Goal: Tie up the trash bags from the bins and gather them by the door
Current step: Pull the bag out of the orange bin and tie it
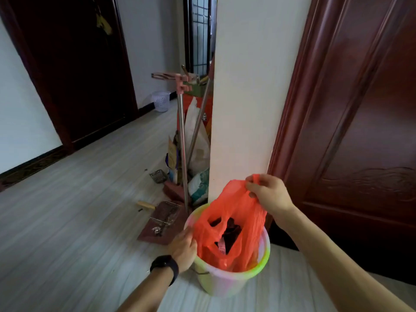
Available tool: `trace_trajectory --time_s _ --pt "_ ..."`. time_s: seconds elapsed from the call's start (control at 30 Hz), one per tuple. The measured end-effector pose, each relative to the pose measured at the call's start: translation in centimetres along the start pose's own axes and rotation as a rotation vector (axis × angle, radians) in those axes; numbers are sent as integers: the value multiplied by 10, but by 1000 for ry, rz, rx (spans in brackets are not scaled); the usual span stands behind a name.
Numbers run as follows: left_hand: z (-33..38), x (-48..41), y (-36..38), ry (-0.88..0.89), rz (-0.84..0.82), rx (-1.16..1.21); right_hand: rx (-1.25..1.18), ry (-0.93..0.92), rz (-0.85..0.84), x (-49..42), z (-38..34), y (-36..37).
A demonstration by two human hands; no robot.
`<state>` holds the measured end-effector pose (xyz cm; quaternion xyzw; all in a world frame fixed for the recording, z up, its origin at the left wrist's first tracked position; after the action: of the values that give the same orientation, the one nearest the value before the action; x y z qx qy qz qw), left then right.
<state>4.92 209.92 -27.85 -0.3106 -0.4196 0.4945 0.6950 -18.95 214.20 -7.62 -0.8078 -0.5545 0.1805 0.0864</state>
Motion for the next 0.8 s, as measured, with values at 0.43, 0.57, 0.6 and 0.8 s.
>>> trace_trajectory --time_s 0.43,0.57,0.6,0.8 --pt "51 -14 -31 3 -71 -150 -49 -303 415 -27 -105 -73" --pt "107 -30 -68 135 -32 -12 -91 -346 552 -21 -122 -128" --pt "131 -22 -80 193 -21 26 -93 -355 578 -17 -126 -144" --pt "268 41 -125 433 -14 362 -59 -337 526 5 -117 -195"
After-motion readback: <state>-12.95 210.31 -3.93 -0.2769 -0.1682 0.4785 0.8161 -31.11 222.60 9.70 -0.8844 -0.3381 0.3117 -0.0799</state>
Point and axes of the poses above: each hand's wrist, its own x-axis away from the middle knuckle, its own y-axis out of the palm, z = x × y, the point moved 2 cm from there along -x, towards the middle knuckle, and after that the axes turned 10 degrees about -y, right-handed, at the moved point
